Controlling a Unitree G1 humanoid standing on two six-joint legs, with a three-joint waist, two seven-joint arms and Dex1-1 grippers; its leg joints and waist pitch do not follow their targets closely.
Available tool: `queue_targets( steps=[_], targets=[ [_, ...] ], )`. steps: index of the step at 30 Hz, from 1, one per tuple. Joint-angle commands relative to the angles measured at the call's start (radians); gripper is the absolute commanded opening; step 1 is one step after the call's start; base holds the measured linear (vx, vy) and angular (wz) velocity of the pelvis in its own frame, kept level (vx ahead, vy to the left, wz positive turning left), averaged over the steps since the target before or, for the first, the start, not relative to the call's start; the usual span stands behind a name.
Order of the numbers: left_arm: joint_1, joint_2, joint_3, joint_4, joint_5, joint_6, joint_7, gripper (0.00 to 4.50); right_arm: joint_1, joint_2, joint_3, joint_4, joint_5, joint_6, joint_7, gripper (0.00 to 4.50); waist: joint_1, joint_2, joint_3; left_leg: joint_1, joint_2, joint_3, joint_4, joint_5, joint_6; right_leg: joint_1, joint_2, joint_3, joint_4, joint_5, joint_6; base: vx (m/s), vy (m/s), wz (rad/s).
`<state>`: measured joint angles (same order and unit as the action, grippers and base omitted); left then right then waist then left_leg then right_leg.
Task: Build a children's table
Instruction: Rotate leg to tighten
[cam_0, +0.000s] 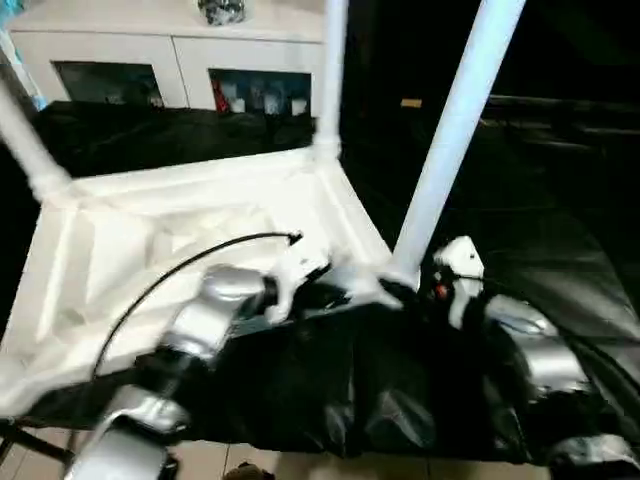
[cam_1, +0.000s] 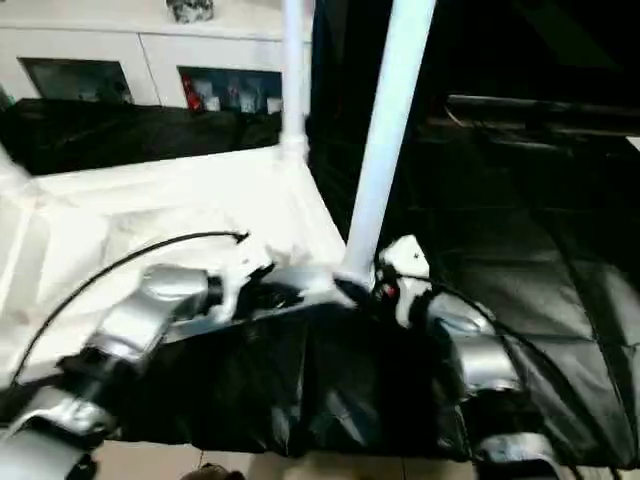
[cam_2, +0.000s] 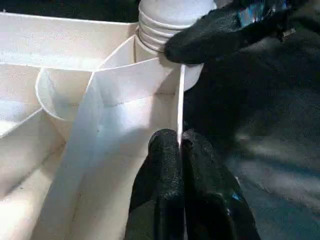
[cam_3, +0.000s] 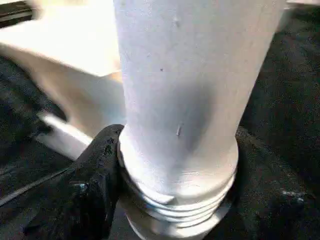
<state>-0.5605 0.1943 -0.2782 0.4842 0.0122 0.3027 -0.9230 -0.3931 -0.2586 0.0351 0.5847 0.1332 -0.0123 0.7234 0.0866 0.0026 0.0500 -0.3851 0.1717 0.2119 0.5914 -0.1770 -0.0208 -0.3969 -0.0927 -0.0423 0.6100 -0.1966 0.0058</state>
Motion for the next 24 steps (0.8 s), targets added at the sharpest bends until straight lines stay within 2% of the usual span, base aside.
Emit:
queue_targets(
  steps=[1,3,5,7,8,9,11,14,16,19,20,24],
  targets=[
    [-0.014,-0.058,-0.015,0.017,-0.011,0.006,0.056,0.0,-0.002,0.051,0.057,0.018,-0.027,0.003,-0.02,2.74,-0.001,-0.014,-0.054,0.026,0.061,-0.036,-0.081,-0.274,0.007,0.028,-0.065,0.038,-0.089,-0.294,-0.209,0.0,0.0,0.0],
    [-0.056,-0.12,-0.004,0.086,0.011,0.009,0.166,0.0,-0.036,0.135,0.031,0.069,-0.045,0.024,-0.182,2.74,-0.002,-0.013,-0.053,0.028,0.058,-0.037,-0.081,-0.291,-0.003,0.024,-0.064,0.039,-0.093,-0.327,-0.193,0.0,0.0,0.0],
    [-0.071,-0.137,0.002,0.11,0.022,0.004,0.204,0.0,-0.054,0.157,0.033,0.09,-0.067,0.01,-0.235,2.74,-0.003,-0.01,-0.054,0.026,0.059,-0.04,-0.085,-0.299,-0.013,0.027,-0.066,0.037,-0.095,-0.339,-0.186,0.0,0.0,0.0],
    [-0.077,-0.145,0.005,0.121,0.027,0.001,0.218,0.0,-0.064,0.167,0.034,0.102,-0.083,-0.003,-0.265,2.74,-0.002,-0.008,-0.054,0.03,0.06,-0.04,-0.085,-0.318,-0.018,0.023,-0.065,0.038,-0.097,-0.342,-0.178,0.0,0.0,0.0],
    [-0.084,-0.155,0.008,0.134,0.034,-0.005,0.234,0.0,-0.081,0.177,0.045,0.123,-0.112,-0.029,-0.301,2.74,-0.003,-0.009,-0.055,0.028,0.059,-0.041,-0.086,-0.321,-0.019,0.023,-0.065,0.037,-0.096,-0.334,-0.177,0.0,0.0,0.0],
    [-0.085,-0.156,0.007,0.135,0.034,-0.01,0.232,0.0,-0.085,0.181,0.046,0.127,-0.114,-0.034,-0.307,3.29,-0.004,-0.011,-0.055,0.026,0.059,-0.04,-0.087,-0.319,-0.018,0.024,-0.064,0.037,-0.096,-0.327,-0.175,0.0,0.0,0.0],
    [-0.085,-0.157,0.007,0.135,0.034,-0.012,0.231,0.0,-0.087,0.182,0.047,0.13,-0.115,-0.037,-0.31,3.43,-0.001,-0.011,-0.055,0.026,0.059,-0.04,-0.086,-0.317,-0.012,0.024,-0.065,0.038,-0.096,-0.319,-0.174,0.0,0.0,0.0],
    [-0.072,-0.143,0.012,0.113,0.021,-0.026,0.189,0.0,-0.074,0.162,0.029,0.101,-0.091,-0.03,-0.26,3.79,-0.001,-0.013,-0.056,0.022,0.06,-0.039,-0.085,-0.294,0.001,0.027,-0.065,0.039,-0.092,-0.286,-0.18,0.0,0.0,0.0],
    [-0.065,-0.128,0.009,0.103,0.014,-0.041,0.154,0.0,-0.067,0.141,0.025,0.081,-0.077,-0.026,-0.224,3.87,0.0,-0.012,-0.057,0.022,0.06,-0.037,-0.083,-0.283,0.011,0.028,-0.065,0.039,-0.09,-0.263,-0.185,0.0,0.0,0.0],
    [-0.05,-0.099,-0.001,0.077,0.004,-0.053,0.093,0.0,-0.05,0.097,0.027,0.037,-0.057,-0.009,-0.146,4.2,0.002,-0.014,-0.06,0.019,0.06,-0.036,-0.079,-0.247,0.034,0.035,-0.063,0.038,-0.081,-0.191,-0.202,0.0,0.0,0.0],
    [-0.046,-0.089,-0.002,0.069,-0.002,-0.051,0.071,0.0,-0.045,0.079,0.024,0.022,-0.044,0.006,-0.113,4.33,0.004,-0.011,-0.059,0.018,0.059,-0.035,-0.078,-0.227,0.046,0.036,-0.062,0.038,-0.079,-0.164,-0.21,0.0,0.0,0.0],
    [-0.03,-0.041,-0.014,0.035,-0.018,-0.058,-0.025,0.0,-0.032,0.001,0.037,-0.015,-0.022,0.026,0.023,4.46,0.007,-0.012,-0.061,0.016,0.061,-0.033,-0.072,-0.194,0.071,0.04,-0.063,0.036,-0.075,-0.121,-0.235,0.0,0.0,0.0]
  ],
)
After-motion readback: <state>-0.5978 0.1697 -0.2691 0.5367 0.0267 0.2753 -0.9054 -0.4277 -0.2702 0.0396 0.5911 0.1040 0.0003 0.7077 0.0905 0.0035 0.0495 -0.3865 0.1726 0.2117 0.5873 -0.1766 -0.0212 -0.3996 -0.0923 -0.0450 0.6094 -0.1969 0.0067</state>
